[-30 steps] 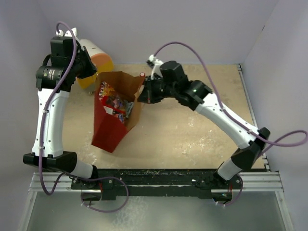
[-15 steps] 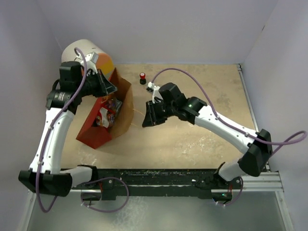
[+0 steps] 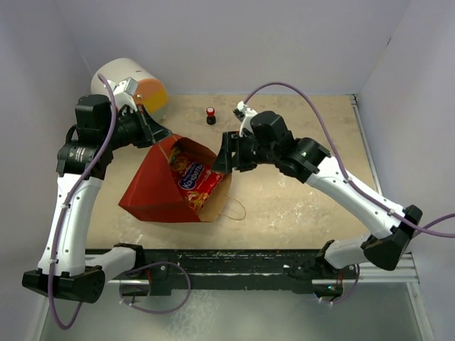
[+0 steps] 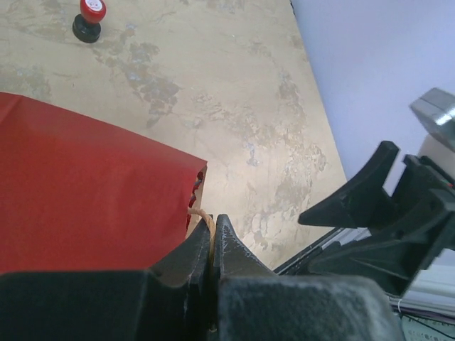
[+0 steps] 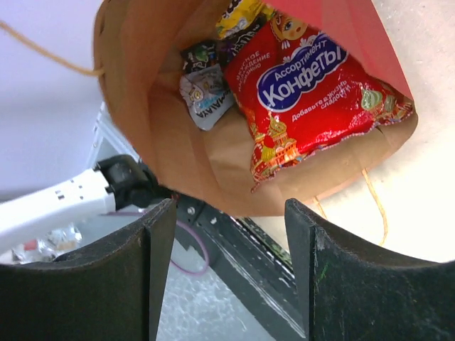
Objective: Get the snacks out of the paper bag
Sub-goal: Adjust the paper bag at the center of the board, then take out the snack from the paper bag.
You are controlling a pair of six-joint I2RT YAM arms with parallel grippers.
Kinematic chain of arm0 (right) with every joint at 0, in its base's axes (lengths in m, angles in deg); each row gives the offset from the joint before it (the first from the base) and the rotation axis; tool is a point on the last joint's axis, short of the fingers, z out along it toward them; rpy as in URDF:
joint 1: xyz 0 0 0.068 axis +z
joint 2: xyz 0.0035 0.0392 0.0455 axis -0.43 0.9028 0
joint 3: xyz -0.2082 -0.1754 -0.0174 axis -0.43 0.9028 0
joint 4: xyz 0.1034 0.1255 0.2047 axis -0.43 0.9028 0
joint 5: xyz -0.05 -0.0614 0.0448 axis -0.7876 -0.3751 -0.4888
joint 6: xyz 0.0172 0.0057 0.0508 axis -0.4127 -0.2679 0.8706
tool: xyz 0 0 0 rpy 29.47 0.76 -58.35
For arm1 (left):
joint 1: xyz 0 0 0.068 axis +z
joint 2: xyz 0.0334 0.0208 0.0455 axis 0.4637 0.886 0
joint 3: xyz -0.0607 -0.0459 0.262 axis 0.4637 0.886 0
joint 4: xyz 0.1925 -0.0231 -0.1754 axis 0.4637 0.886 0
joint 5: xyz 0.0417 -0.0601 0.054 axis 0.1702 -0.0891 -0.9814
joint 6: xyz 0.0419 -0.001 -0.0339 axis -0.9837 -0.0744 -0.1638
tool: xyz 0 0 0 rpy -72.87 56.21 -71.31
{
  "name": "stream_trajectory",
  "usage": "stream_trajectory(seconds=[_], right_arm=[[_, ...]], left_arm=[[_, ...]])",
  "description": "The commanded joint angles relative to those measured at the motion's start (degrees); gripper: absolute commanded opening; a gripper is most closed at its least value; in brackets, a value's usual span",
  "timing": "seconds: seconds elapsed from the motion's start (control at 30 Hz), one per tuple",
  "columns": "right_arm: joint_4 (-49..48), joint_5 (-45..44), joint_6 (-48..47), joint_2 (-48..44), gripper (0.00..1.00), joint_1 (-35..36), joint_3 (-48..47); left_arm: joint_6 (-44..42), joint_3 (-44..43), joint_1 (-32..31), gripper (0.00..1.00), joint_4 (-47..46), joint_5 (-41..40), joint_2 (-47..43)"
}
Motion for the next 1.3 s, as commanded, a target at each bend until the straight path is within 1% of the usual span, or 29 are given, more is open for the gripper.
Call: stream_trajectory(seconds=[0.0,0.1,0.17,0.3,0.37,0.57,0.63,0.77,0.9,0.97,1.03,1.1,1.2,1.27], right_arm=[[-5.18,-2.85,9.73,4.41,0.65,-0.11,0.8],[-11.25,-3.38,15.69,5.86,0.64,0.06,4.5],[-16.46,-2.92,18.96,5.41,0.63,0.09,10.47],[-27.23,-0.7,28.72,5.32,0.64,0.07,20.47],[-33.3,-1.78,32.04,6.29,0.65,0.18,23.65],[-46.08,-2.15,41.15,12.72,0.64,0.42,30.25],[-49.43,-0.81,43.95,15.94,0.63,0.63,30.86],[-52.11,-0.21,45.85,20.43,0.63,1.68,30.01],[-52.32,-0.26,46.52,21.76,0.65,2.12,30.62],[-55.2,-0.25,47.55,22.47,0.66,2.26,32.82],[-59.73,-0.87,49.42,23.63,0.64,2.58,34.72],[-62.51,-1.91,50.14,25.05,0.63,3.34,34.32],[-62.88,-4.48,50.1,26.48,0.61,4.45,31.66],[-63.43,-6.11,51.09,27.48,0.56,4.87,30.67]], left_arm=[[-0.56,-4.35,-0.03,0.0,-1.17,-0.93,0.09],[-0.76,-4.87,-0.05,0.0,-0.96,0.4,0.76],[-0.67,-4.43,-0.04,0.0,-1.13,1.42,0.91],[-0.45,-4.52,-0.09,0.0,-0.45,2.5,1.59],[-0.12,-4.73,-0.06,0.0,-0.01,2.87,1.86],[2.19,-4.23,-0.11,0.0,0.08,4.06,2.43],[3.02,-3.84,-0.11,0.0,-0.32,4.29,2.42],[5.06,-3.68,-0.11,0.0,-1.04,4.51,2.99],[5.72,-3.48,-0.11,0.0,-0.66,4.56,2.79],[6.02,-2.59,-0.11,0.0,-0.65,4.77,2.28],[6.33,-1.69,-0.11,0.0,-0.76,5.08,1.8],[6.34,-1.35,-0.11,0.0,-0.6,5.31,1.65],[6.36,-0.82,-0.11,0.0,-0.27,5.44,1.35],[6.51,0.04,-0.11,0.0,-0.47,5.56,1.06]])
